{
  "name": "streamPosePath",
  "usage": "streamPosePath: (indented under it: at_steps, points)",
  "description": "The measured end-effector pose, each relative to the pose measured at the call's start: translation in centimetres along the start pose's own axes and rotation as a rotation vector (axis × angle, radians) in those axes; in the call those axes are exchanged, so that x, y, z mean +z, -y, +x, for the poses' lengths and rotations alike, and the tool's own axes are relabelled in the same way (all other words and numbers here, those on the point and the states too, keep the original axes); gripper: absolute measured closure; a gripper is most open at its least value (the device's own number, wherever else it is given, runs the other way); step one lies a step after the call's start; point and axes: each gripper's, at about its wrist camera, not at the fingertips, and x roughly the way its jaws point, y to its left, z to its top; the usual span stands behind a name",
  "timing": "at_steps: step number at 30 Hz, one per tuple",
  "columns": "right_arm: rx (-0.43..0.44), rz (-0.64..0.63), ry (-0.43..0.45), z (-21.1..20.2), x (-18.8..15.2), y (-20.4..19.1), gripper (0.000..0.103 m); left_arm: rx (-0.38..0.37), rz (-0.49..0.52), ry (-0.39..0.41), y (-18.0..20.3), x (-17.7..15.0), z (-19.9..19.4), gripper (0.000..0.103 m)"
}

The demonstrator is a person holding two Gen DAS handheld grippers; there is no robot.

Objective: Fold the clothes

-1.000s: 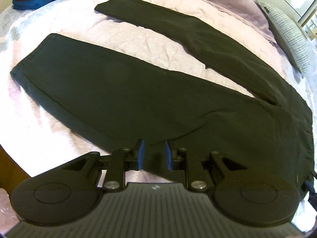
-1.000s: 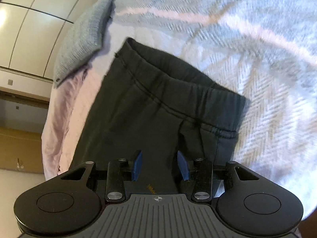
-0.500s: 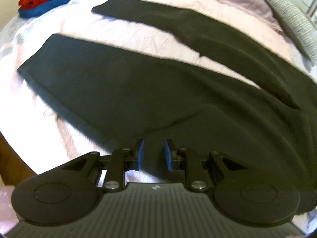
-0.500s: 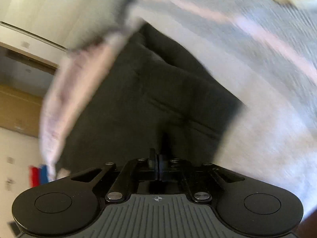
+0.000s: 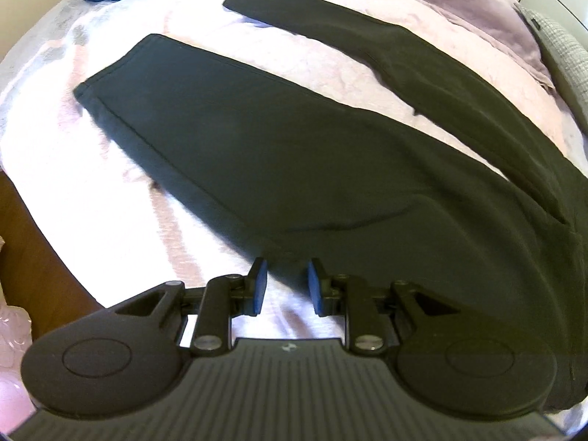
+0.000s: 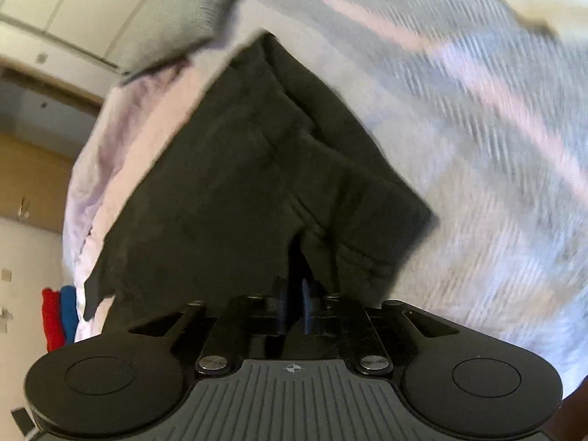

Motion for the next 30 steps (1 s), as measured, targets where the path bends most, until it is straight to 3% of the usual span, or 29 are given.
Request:
streamPosePath:
  at_steps: [3, 9, 17, 18, 19, 20, 24, 26, 30]
  points:
    - [0.029, 0.033, -0.010, -0.4, 0.2, 0.2, 0.071, 0.005, -0.039, 0.001, -1.2, 0.2, 0.2, 0.077]
    - [0.060, 0.102, -0.010, 1.3, -0.3, -0.2, 0.071, -0.043, -0.238, -0.010, -5.3, 1.3, 0.9, 0.069]
    - [0.094, 0.250, 0.013, 3.6, -0.4, 1.5, 0.071, -0.111, -0.492, 0.019, -10.4, 3.3, 4.2, 0.069]
    - [0.098, 0.246, 0.011, 3.7, -0.3, 1.4, 0.073, -0.122, -0.497, 0.029, -10.7, 3.6, 4.5, 0.074]
    - [0.102, 0.230, 0.000, 3.9, -0.3, 1.2, 0.084, -0.133, -0.489, 0.040, -10.8, 3.8, 4.6, 0.082]
    - [0.107, 0.207, -0.016, 4.1, -0.2, 0.9, 0.103, -0.142, -0.472, 0.057, -10.8, 3.9, 4.4, 0.091]
    - [0.142, 0.102, 0.017, 2.8, -0.4, -0.2, 0.103, -0.224, -0.422, 0.203, -11.6, 2.9, 2.0, 0.095]
    - [0.125, 0.098, 0.024, 2.3, -1.0, 0.4, 0.103, -0.212, -0.346, 0.233, -11.8, 1.4, 1.6, 0.093]
    - [0.069, 0.097, 0.003, 2.7, -1.4, 1.1, 0.103, -0.170, -0.322, 0.176, -12.9, -0.8, 3.4, 0.091]
